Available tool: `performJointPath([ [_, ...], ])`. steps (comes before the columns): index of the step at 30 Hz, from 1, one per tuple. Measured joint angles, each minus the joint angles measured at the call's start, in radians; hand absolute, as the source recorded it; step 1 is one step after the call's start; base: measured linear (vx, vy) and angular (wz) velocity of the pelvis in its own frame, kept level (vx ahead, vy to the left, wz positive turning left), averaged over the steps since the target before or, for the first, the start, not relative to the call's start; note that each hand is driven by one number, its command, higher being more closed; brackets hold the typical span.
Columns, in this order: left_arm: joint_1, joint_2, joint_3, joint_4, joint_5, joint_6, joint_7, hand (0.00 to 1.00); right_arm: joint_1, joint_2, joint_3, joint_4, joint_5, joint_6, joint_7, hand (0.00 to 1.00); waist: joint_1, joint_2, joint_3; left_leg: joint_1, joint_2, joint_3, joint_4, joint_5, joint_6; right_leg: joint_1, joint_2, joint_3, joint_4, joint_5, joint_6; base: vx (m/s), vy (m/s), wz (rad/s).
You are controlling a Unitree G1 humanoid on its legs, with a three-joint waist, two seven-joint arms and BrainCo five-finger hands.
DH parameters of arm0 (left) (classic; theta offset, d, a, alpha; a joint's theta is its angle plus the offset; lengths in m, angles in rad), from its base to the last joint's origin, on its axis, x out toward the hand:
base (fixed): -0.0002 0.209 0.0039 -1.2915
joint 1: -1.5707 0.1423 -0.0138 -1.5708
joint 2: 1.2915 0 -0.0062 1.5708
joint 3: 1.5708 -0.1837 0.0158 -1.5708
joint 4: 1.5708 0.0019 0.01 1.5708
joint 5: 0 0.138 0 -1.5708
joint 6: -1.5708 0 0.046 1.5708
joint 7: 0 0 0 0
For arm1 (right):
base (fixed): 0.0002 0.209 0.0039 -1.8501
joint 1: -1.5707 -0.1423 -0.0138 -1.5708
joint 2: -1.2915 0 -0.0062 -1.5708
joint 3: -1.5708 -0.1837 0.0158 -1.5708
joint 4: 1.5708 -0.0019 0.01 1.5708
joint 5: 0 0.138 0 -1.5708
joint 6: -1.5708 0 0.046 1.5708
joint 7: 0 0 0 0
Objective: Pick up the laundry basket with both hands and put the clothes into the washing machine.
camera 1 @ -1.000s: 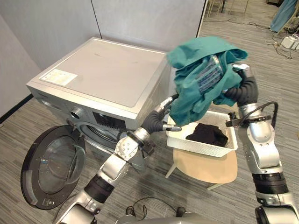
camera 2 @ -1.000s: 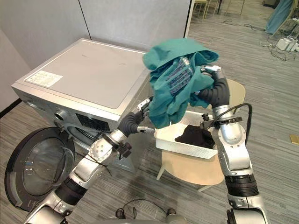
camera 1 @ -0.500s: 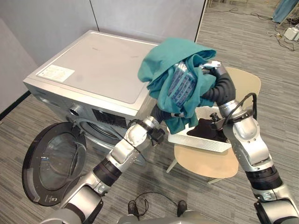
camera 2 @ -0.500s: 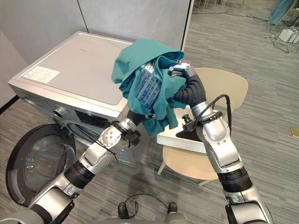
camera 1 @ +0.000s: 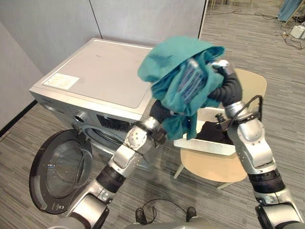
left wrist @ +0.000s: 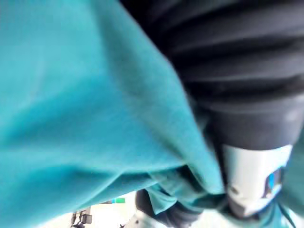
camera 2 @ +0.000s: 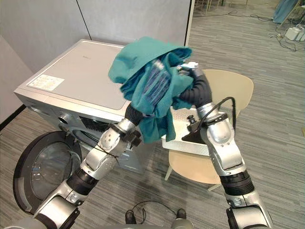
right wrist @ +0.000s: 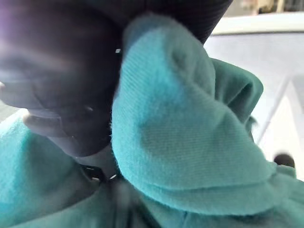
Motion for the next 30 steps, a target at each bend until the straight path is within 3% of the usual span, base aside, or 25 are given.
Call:
performJointPath([
  [6,0.159,0.096,-0.002,-0.001,0.003,0.011,-0.087,0.0,-0.025,-0.079,-0.13,0.099,-0.021,0.003,-0.082,1.0,-0.001,0.032,-0.02,0.0,-0.004,-0.006,-0.001,0.0,0.0,0.009,-0.001,-0.001,-0.018,0.004,0.003,0.03,0.001,0.0],
  [10,0.183,0.1,-0.003,0.0,0.012,0.025,-0.125,0.0,-0.057,-0.095,-0.144,0.101,-0.021,0.003,-0.11,1.0,-0.002,0.043,-0.028,0.0,-0.004,-0.017,-0.001,0.002,-0.001,0.015,-0.001,-0.009,-0.02,0.004,0.003,0.01,-0.002,0.05],
  [15,0.21,0.094,0.003,0.0,0.015,0.025,-0.119,0.0,-0.061,-0.089,-0.148,0.101,-0.021,0.003,-0.11,1.0,-0.002,0.042,-0.028,-0.001,-0.004,-0.028,-0.004,0.005,-0.001,0.018,-0.001,-0.013,-0.02,0.004,0.003,-0.01,0.001,0.04],
  [23,0.208,-0.018,0.074,0.0,0.035,0.027,-0.045,0.0,-0.019,0.028,-0.139,0.087,-0.022,0.006,-0.085,1.0,-0.002,0.042,-0.027,0.0,-0.005,-0.033,-0.008,0.007,-0.002,0.024,-0.001,-0.014,-0.028,0.004,0.002,0.0,0.0,0.0],
  [30,0.074,-0.143,0.077,0.071,0.251,0.038,0.057,0.0,0.052,0.123,-0.016,0.048,-0.016,0.033,-0.039,1.0,0.002,0.04,-0.026,0.0,-0.005,-0.037,-0.008,0.007,-0.002,0.026,0.0,-0.016,-0.028,0.005,0.001,0.0,0.0,0.0],
])
